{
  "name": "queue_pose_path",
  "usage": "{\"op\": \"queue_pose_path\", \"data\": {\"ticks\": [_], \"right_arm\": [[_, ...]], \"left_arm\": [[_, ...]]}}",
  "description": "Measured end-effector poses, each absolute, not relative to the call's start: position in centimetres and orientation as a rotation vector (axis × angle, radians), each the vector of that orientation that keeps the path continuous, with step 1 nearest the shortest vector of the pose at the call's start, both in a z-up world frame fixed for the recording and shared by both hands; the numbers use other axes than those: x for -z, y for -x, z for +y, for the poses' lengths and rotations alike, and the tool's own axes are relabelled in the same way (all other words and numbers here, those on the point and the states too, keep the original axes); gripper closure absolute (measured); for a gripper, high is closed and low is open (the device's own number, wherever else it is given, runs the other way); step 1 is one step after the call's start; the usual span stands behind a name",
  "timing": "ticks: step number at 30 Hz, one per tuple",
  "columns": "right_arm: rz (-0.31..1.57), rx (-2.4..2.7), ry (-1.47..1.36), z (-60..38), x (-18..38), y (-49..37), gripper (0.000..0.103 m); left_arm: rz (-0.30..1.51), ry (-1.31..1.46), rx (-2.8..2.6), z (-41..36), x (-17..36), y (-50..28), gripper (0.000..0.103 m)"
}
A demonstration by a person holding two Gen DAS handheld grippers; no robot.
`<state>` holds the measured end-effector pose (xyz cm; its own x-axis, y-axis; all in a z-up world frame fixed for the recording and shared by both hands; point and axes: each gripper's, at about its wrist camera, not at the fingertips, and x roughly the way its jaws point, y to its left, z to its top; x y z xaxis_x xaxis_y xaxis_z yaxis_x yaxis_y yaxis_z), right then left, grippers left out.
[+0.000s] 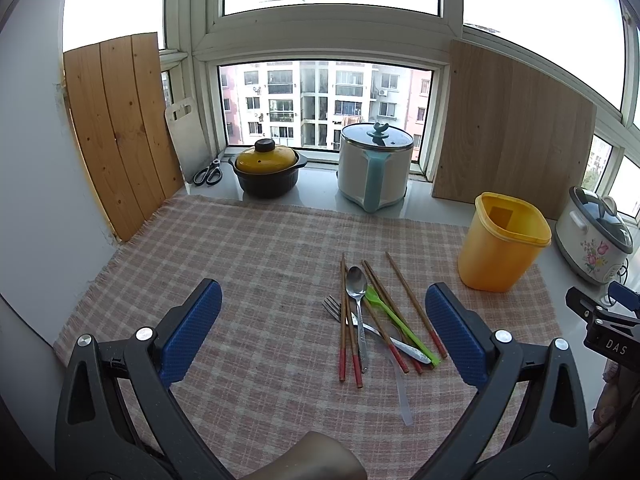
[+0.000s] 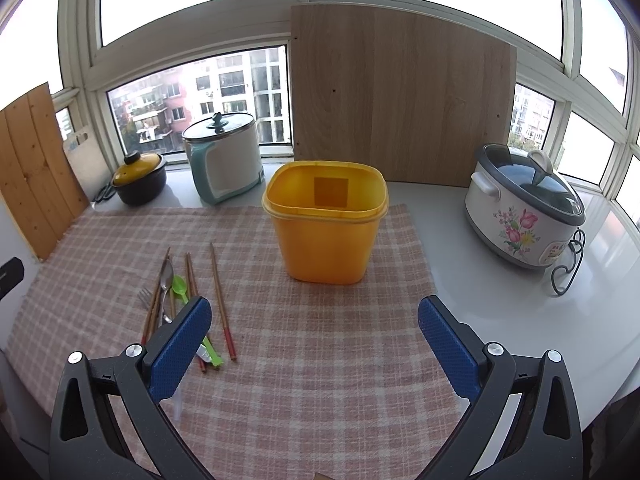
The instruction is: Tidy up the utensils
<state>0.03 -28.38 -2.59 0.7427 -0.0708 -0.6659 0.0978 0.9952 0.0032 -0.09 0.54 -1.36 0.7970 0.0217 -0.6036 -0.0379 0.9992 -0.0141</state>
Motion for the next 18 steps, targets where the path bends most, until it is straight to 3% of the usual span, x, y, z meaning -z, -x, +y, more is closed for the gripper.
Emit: {"op": "queue_pose_path", "data": {"ticks": [18], "right_arm": [[0.731, 0.095, -0.038, -28.29, 2.74, -0.16, 0.001]], "left_arm": [[0.652, 0.026, -0.027, 0.43, 1.49, 0.5, 0.0]]}}
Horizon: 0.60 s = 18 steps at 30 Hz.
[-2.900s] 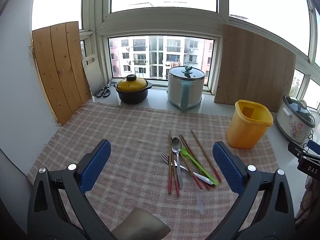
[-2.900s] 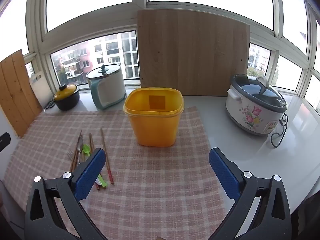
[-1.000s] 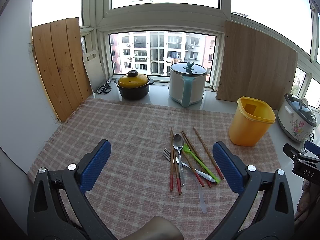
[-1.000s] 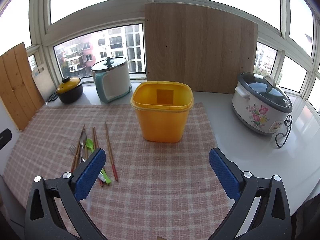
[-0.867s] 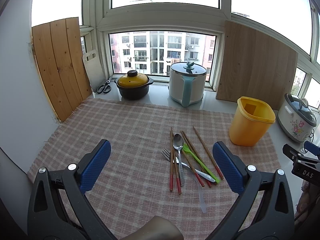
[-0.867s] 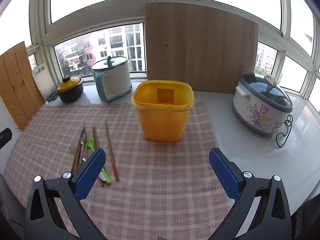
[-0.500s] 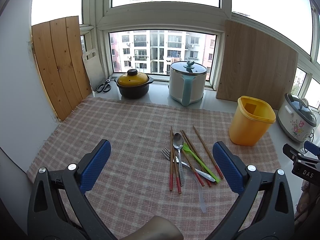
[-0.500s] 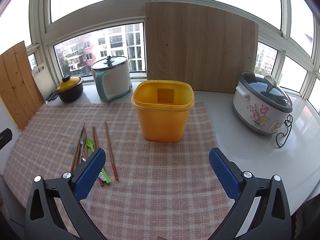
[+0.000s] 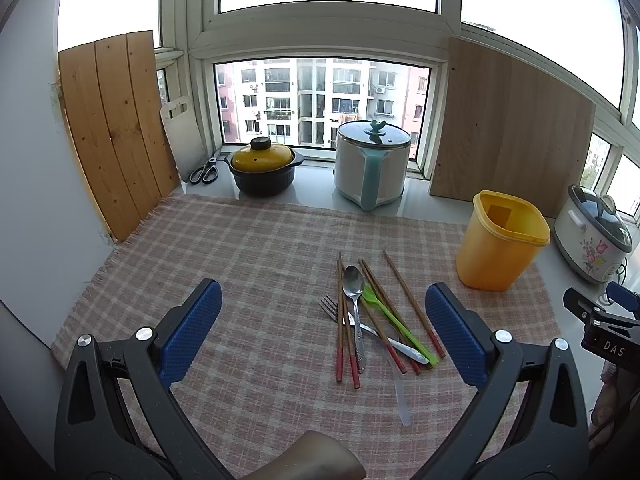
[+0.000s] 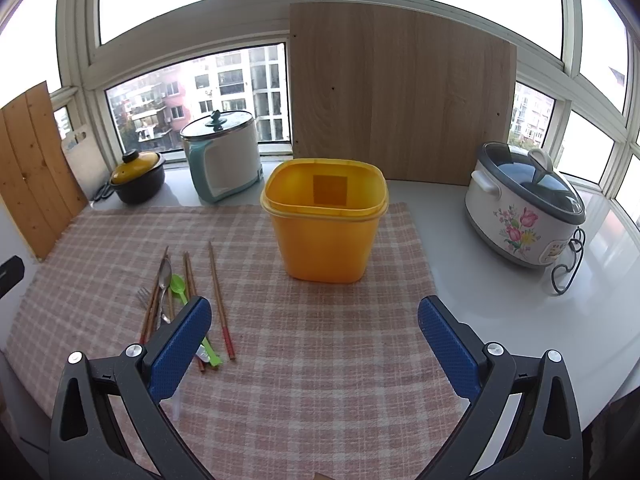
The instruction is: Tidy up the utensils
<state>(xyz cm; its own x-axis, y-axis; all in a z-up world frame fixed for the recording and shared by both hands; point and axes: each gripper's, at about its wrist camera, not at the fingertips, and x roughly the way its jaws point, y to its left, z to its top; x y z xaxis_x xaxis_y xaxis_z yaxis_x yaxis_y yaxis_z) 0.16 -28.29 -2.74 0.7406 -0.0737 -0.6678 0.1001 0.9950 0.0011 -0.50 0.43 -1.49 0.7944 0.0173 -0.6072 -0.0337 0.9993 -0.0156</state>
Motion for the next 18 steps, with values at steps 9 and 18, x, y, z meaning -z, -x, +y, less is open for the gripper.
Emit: {"op": "queue_pose_path", "data": {"ticks": [9, 18], "right_arm": [[0.746, 0.097, -0.034, -28.2, 3.2, -0.6, 0.001], [0.765, 0.088, -0.006, -27.6, 3.8, -1.6, 0.001]], "left_arm": [[0.66, 0.028, -0.026, 0.0, 1.6, 0.6, 0.0], [0.719, 0.05, -0.043, 0.6, 3.7, -0.7, 0.0]]}}
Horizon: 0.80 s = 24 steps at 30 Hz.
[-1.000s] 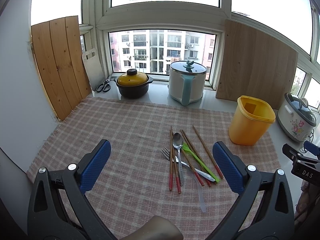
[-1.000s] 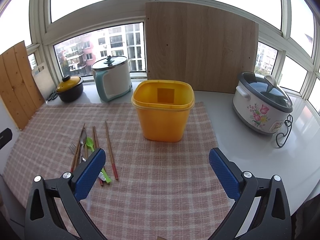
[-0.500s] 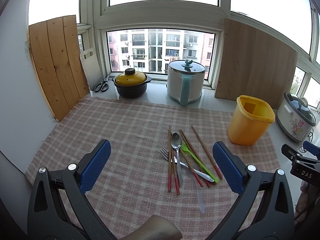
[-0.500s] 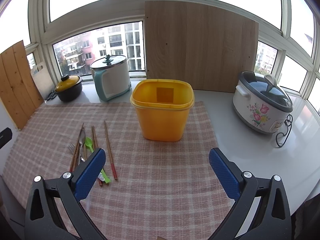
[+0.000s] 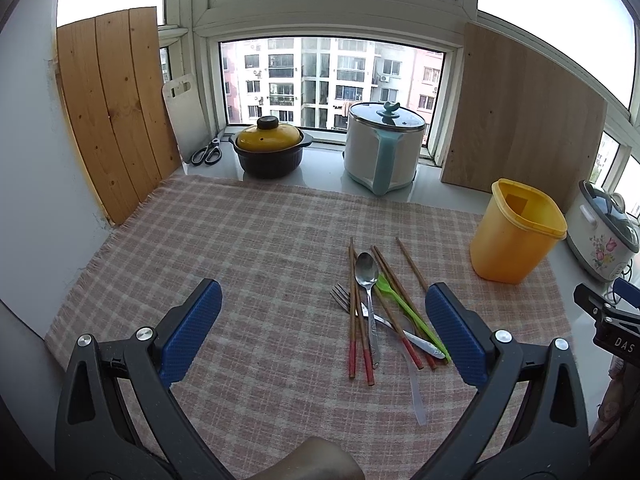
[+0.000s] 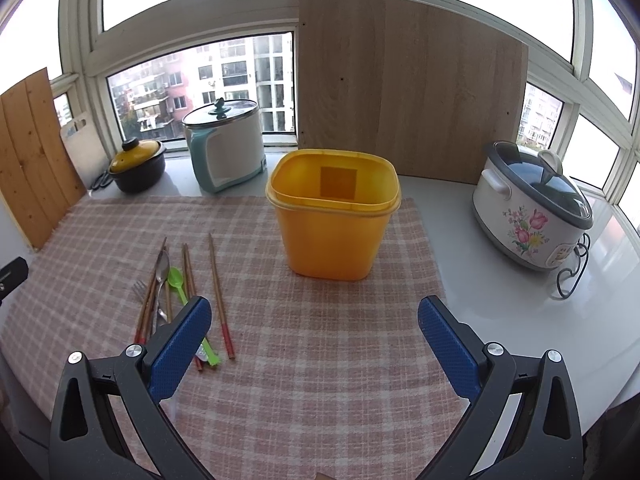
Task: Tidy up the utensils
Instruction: 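Move the left tool down to the chopsticks while the right tool approaches the pile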
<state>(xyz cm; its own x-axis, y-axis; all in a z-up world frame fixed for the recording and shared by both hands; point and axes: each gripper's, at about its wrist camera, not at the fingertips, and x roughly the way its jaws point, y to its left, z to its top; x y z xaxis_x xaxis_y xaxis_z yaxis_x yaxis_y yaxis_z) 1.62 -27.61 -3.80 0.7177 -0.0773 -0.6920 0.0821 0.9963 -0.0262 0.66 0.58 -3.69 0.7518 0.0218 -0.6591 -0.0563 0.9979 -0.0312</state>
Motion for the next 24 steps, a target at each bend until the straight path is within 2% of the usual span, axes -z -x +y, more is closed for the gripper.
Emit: {"op": "queue_pose_path", "data": {"ticks": [8, 12, 23, 24], "right_arm": [[0.776, 0.037, 0.012, -26.5, 5.7, -2.5, 0.001], [0.784, 0.009, 0.011, -26.0, 6.3, -2.8, 0.001], [0.833, 0.064, 0.036, -23.7, 7.8, -4.8, 0.001], [0.843, 0.062, 0.041, -23.3, 8.0, -5.2, 0.001]], "left_arm": [[0.831, 0.086, -0.028, 3.1, 6.5, -2.5, 0.0], [0.863, 0.106, -0.003, 4.3, 7.7, -3.3, 0.003], [0.936, 0.102, 0.18, 7.0, 10.2, -6.4, 0.03], [0.953, 0.103, 0.203, 7.1, 10.4, -6.6, 0.035]]}}
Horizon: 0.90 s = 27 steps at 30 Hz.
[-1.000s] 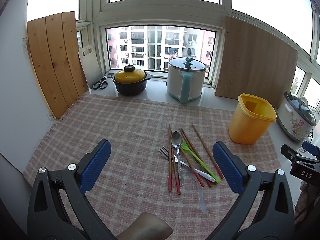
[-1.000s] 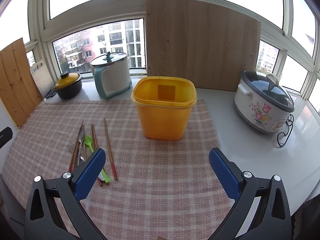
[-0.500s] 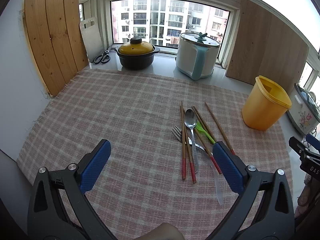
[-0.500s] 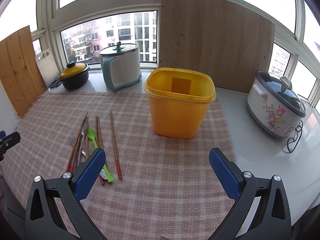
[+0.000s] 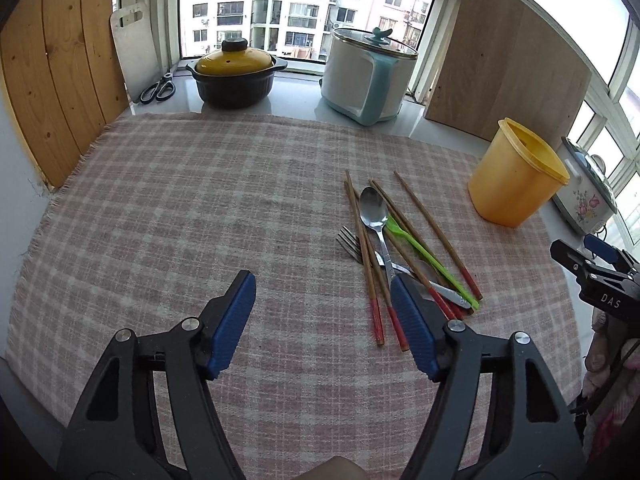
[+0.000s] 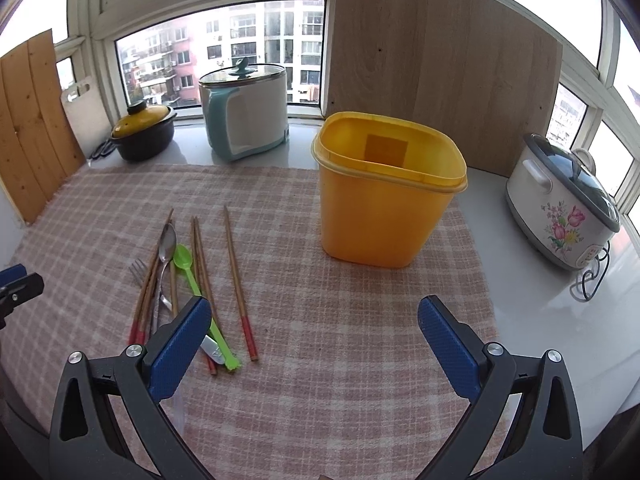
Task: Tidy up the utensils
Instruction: 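Move the left tool down to the chopsticks while the right tool approaches the pile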
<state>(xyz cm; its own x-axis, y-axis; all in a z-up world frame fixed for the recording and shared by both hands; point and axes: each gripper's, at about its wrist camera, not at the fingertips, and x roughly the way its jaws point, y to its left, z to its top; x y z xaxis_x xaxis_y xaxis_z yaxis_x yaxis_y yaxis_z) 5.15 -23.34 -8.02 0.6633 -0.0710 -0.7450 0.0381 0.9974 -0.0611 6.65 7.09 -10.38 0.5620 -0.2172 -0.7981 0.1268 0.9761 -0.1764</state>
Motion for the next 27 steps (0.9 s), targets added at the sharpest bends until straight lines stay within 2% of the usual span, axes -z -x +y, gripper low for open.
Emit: {"op": "queue_pose_path", "data": {"ticks": [4, 8, 10, 17, 20, 22, 24, 26, 27], "right_arm": [[0.887, 0.048, 0.034, -22.7, 8.4, -6.3, 0.005], [0.931, -0.019, 0.023, -22.7, 8.8, -7.5, 0.008], [0.954, -0.074, 0.038, -22.6, 9.2, -8.3, 0.017], [1.035, -0.269, 0.072, -22.9, 10.3, -10.7, 0.03], [1.057, -0.323, 0.098, -22.6, 10.8, -11.5, 0.036], [1.092, -0.353, 0.091, -22.4, 11.4, -12.1, 0.045], [1.116, -0.384, 0.091, -22.0, 11.9, -12.6, 0.046], [1.134, -0.394, 0.107, -21.4, 12.5, -13.0, 0.049], [1.143, -0.392, 0.116, -21.1, 12.8, -13.3, 0.055]], "left_arm": [[1.002, 0.106, 0.271, 7.1, 11.2, -7.5, 0.046], [1.032, 0.163, 0.292, 6.8, 11.7, -8.3, 0.048], [1.06, 0.225, 0.295, 6.5, 12.3, -8.7, 0.053], [1.104, 0.326, 0.232, 4.0, 14.2, -8.8, 0.064], [1.124, 0.326, 0.193, 3.1, 15.0, -9.3, 0.072], [1.144, 0.331, 0.175, 2.6, 15.8, -9.9, 0.076], [1.156, 0.321, 0.165, 2.1, 16.3, -10.6, 0.081], [1.16, 0.285, 0.161, 1.6, 16.8, -11.3, 0.081], [1.164, 0.267, 0.156, 1.4, 17.1, -11.7, 0.085]]}}
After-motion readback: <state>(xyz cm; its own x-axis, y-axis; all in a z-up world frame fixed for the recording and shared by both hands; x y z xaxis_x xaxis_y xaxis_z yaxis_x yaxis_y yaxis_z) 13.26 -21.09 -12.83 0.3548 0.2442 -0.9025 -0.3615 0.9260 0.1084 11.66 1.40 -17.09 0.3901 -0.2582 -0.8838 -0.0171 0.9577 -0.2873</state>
